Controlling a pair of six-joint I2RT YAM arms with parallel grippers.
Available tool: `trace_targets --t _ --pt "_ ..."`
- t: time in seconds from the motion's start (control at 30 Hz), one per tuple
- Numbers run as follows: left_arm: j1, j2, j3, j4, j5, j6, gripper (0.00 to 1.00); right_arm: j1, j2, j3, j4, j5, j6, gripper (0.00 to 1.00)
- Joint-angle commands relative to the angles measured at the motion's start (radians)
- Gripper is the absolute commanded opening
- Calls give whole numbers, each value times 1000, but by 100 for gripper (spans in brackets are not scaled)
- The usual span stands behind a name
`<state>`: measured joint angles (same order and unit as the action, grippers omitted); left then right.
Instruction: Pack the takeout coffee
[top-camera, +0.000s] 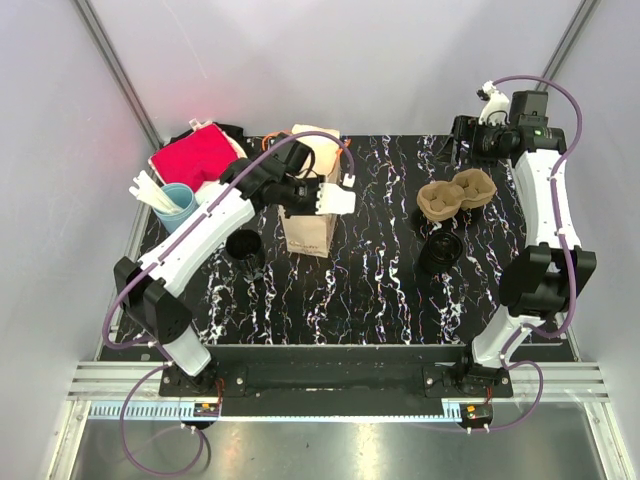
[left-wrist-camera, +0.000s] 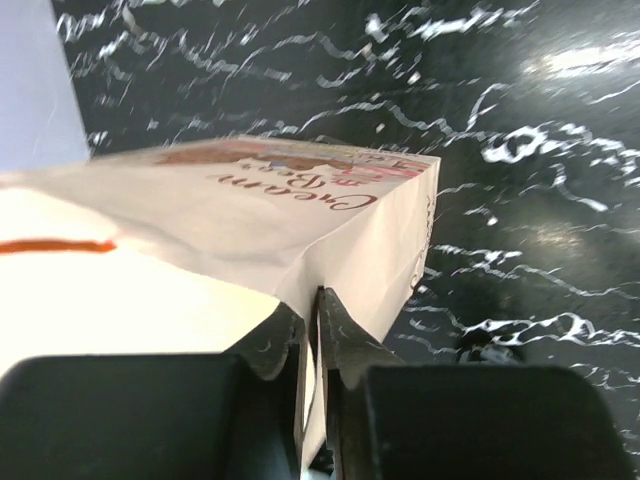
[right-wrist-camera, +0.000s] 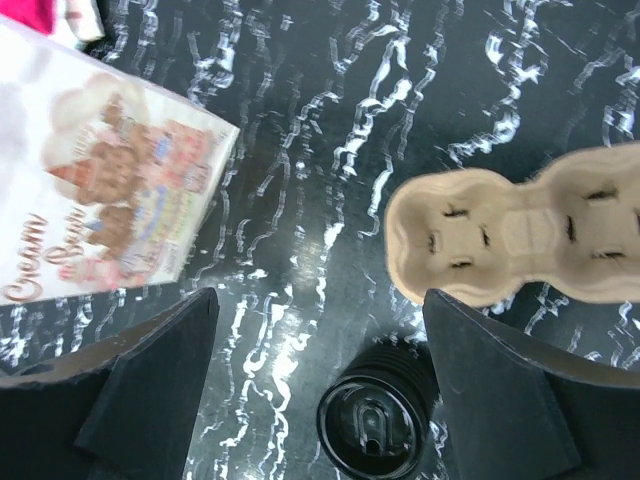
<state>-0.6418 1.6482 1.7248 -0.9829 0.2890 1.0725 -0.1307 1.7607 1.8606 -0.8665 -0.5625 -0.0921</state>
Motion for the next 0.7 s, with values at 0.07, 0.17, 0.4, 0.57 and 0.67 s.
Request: trace_targets --t 0.07,0.17,0.4,0.57,0.67 --pt "25 -70 18 82 -51 -37 31 -4 -44 -9 4 171 -40 90" --pt "24 -99 21 92 -28 -62 58 -4 -20 -2 6 264 -66 90" --pt "21 -123 44 93 -36 -129 81 -4 80 32 4 406 -161 89" --pt "19 -136 105 96 -43 -259 99 -4 176 84 -5 493 -277 90" --pt "22 -174 111 108 -79 -328 99 -4 224 103 -5 512 -337 91"
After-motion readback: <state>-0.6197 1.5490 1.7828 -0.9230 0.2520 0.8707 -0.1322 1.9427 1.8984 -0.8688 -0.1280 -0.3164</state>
